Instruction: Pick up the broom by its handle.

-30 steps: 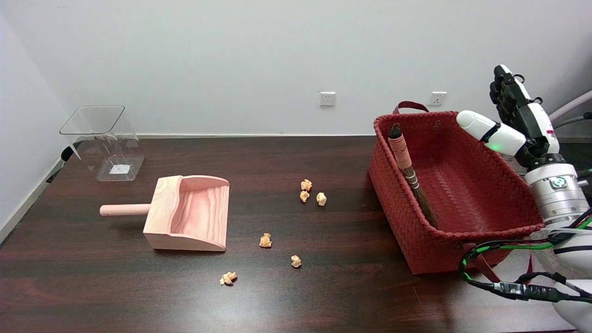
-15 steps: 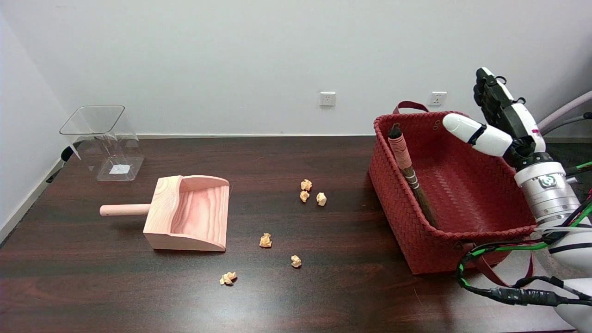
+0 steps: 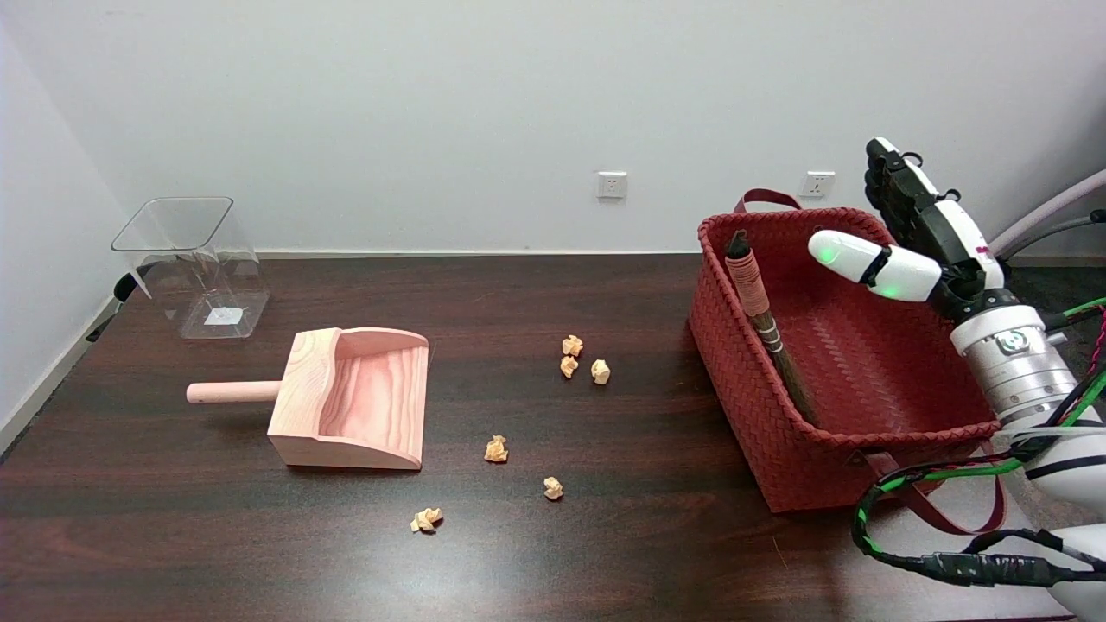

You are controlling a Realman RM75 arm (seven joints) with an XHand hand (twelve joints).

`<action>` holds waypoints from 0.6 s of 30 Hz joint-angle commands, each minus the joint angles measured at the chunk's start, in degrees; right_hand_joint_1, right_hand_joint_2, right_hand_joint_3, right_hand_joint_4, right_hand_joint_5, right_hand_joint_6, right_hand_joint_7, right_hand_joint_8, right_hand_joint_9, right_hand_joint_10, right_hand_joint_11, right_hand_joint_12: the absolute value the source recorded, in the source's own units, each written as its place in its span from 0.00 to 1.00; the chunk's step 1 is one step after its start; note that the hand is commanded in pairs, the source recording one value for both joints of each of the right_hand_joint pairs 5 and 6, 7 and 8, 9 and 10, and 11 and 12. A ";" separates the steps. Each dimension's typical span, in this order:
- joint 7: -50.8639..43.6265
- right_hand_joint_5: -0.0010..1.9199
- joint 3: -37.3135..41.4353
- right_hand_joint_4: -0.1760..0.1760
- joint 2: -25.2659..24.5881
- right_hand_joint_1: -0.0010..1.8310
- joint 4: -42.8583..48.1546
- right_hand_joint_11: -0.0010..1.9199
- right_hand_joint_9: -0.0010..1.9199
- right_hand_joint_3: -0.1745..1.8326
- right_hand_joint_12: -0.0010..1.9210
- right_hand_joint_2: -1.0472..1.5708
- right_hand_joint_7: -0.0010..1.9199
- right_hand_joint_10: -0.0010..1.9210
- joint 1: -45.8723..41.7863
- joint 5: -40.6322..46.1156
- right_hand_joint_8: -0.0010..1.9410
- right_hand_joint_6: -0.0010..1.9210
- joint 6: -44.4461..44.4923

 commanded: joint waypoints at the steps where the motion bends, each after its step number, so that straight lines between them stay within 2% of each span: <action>1: -0.25 0.03 -0.01 0.50 0.74 0.47 4.19 0.03 0.03 0.20 0.03 0.57 0.01 0.03 -1.70 -0.45 0.01 0.03 -4.42; 10: -0.08 0.02 -0.28 0.50 1.22 0.47 5.82 0.02 0.02 0.21 0.02 0.57 0.02 0.02 -0.99 -3.70 0.02 0.02 -9.16; 18: 0.06 0.02 -2.08 0.50 2.35 0.47 5.58 0.02 0.02 0.19 0.02 0.57 0.09 0.02 0.74 -4.31 0.09 0.02 -11.45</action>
